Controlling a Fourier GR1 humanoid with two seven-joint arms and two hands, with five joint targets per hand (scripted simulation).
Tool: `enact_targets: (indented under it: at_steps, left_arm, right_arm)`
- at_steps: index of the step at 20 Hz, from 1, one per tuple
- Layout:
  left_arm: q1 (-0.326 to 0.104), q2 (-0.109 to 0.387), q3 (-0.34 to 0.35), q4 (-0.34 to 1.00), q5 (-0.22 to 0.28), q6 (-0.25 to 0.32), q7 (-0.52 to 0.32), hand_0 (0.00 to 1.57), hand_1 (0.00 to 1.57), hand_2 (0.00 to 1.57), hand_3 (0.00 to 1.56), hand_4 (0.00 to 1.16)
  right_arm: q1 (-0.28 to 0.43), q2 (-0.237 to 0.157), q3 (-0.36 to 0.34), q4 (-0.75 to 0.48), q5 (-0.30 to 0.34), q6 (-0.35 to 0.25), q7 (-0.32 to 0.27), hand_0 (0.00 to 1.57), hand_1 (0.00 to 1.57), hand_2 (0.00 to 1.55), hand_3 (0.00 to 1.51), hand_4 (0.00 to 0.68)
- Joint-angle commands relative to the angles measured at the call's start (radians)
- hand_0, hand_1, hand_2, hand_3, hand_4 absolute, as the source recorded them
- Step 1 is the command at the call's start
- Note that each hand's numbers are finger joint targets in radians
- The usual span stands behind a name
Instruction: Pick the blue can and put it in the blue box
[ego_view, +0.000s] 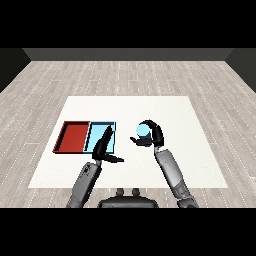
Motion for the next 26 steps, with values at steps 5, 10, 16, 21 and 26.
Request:
enact_targets:
  at_steps: [5, 10, 16, 21, 26]
  left_arm:
    - [-0.049, -0.001, -0.14, 0.084, 0.059, 0.119, -0.025, 0.0, 0.0, 0.0, 0.0, 0.0]
    - [-0.1, -0.001, -0.087, 0.111, 0.06, 0.117, 0.019, 0.0, 0.0, 0.0, 0.0, 0.0]
    - [-0.169, -0.001, -0.105, 0.231, 0.129, 0.125, -0.035, 0.0, 0.0, 0.0, 0.0, 0.0]
    - [-0.182, -0.001, -0.12, 0.274, 0.147, 0.126, -0.038, 0.0, 0.0, 0.0, 0.0, 0.0]
    - [-0.178, -0.001, -0.185, 0.24, 0.212, 0.185, -0.013, 0.0, 0.0, 0.0, 0.0, 0.0]
  right_arm:
    - [-0.02, 0.033, 0.032, 0.012, 0.036, -0.014, 0.014, 1.47, 1.47, 1.46, 1.4, 0.614]
    - [-0.003, 0.034, 0.064, -0.079, 0.058, -0.005, 0.071, 1.49, 1.49, 1.47, 1.4, 0.604]
    - [-0.082, 0.034, 0.086, 0.01, 0.019, -0.056, 0.024, 1.49, 1.49, 1.47, 1.4, 0.605]
    - [-0.007, 0.034, 0.076, -0.037, 0.0, -0.004, -0.009, 1.49, 1.49, 1.47, 1.4, 0.61]
    - [-0.055, 0.034, 0.139, -0.026, -0.003, -0.062, 0.033, 1.48, 1.48, 1.46, 1.39, 0.606]
